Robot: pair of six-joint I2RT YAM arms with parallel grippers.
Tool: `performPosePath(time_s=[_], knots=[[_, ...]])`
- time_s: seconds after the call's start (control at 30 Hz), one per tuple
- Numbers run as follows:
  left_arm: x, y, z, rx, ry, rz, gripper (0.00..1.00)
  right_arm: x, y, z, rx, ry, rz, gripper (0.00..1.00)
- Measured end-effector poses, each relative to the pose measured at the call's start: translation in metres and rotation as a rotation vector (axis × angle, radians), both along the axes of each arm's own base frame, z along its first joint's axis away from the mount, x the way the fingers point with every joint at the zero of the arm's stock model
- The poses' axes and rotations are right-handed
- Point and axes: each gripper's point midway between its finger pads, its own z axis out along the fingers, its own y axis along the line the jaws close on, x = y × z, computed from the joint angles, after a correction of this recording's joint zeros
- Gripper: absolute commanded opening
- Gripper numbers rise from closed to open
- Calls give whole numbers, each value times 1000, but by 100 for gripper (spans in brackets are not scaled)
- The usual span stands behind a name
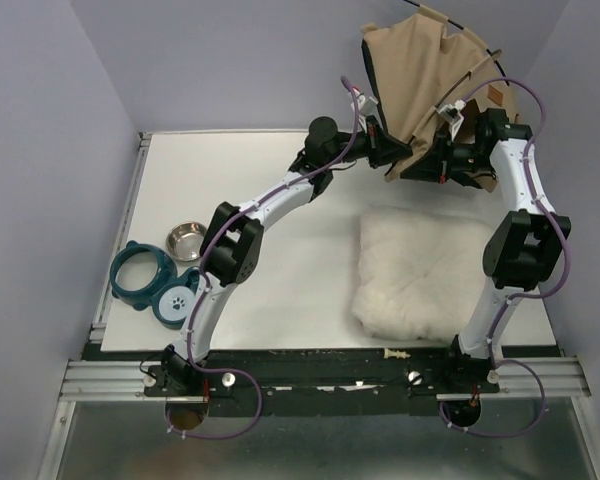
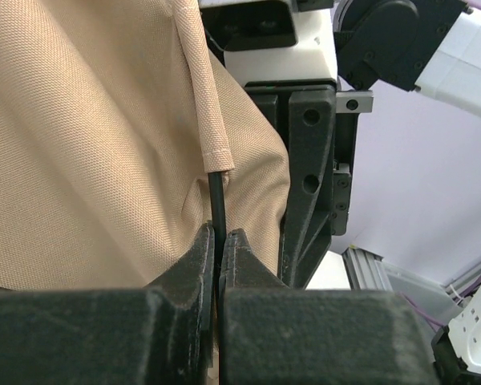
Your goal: Set up the pet tent
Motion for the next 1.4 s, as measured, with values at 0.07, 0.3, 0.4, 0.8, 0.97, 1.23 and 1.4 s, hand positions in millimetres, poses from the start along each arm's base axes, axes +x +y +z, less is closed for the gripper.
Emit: performPosePath(time_s=[0.07, 0.3, 0.4, 0.8, 0.97, 1.23, 1.4], knots=[[-1, -1, -4, 1, -1, 0, 0, -2, 0, -1, -3, -1, 2, 1], [-4, 1, -7, 5, -26, 7, 16, -7, 0, -5, -2, 4, 6, 1], [-7, 2, -11, 18, -31, -10, 29, -13, -1, -9, 4, 23, 1, 1], [-34, 34, 12, 103, -33, -114, 77, -41, -2, -26, 66, 144, -11, 1], [-36, 65, 34, 112, -30, -74, 79, -45, -1, -23, 69, 149, -11, 1], [-53, 106, 13, 230, -115, -14, 66, -47, 0, -15, 71, 160, -12, 1], [-64, 104, 15, 308, -235, 0, 79, -60, 9, 1, 75, 202, 1, 1]])
